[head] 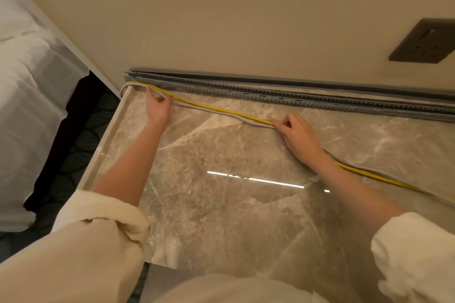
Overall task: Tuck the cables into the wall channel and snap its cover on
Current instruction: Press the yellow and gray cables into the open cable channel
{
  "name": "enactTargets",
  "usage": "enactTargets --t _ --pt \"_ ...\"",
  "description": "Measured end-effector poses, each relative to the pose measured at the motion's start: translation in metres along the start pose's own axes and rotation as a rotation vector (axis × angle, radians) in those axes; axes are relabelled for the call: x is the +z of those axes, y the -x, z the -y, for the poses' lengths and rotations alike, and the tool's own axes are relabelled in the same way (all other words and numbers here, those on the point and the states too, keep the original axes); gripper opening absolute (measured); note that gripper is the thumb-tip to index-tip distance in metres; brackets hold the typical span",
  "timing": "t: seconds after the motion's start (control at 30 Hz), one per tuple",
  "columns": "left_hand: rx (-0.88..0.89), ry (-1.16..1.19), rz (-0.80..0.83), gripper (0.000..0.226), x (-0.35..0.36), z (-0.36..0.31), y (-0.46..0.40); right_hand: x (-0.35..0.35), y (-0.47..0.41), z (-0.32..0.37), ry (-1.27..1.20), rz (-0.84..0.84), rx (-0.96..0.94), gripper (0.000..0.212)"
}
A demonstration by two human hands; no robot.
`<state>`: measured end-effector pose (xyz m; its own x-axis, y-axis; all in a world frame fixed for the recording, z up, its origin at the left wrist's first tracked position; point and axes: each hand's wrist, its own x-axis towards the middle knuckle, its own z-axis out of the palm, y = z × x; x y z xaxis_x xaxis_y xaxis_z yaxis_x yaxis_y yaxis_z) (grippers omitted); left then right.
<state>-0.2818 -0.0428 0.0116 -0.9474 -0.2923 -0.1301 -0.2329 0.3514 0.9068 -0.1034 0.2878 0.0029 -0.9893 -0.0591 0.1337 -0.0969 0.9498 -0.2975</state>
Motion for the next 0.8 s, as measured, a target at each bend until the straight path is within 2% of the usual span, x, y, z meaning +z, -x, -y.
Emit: enactTargets --t 0.13,0.2,0.3,0.4,0.63,0.8 --pt "0.217 -0.602 -0.054 0.062 0.033 0.007 0.056 -0.008 0.031 -0.020 0.061 -0.073 -0.013 0.032" --pt "0.443 -0.731 0.057 0.059 0.054 0.008 0.087 -0.015 0.050 -0.036 0.084 -0.096 0.008 0.031" --pt "0.734 -0.745 0.315 0.046 0.089 0.006 0.129 -0.026 0.083 -0.060 0.100 -0.133 0.030 0.034" --pt "0.909 -0.701 0.476 0.038 0.119 0.000 0.163 -0.038 0.118 -0.080 0.115 -0.156 0.057 0.034" --pt "1.140 -0.566 0.602 0.022 0.166 -0.031 0.208 -0.063 0.179 -0.134 0.178 -0.215 0.121 0.030" --pt "1.226 -0.566 0.688 0.020 0.192 -0.045 0.235 -0.078 0.208 -0.176 0.247 -0.264 0.177 0.020"
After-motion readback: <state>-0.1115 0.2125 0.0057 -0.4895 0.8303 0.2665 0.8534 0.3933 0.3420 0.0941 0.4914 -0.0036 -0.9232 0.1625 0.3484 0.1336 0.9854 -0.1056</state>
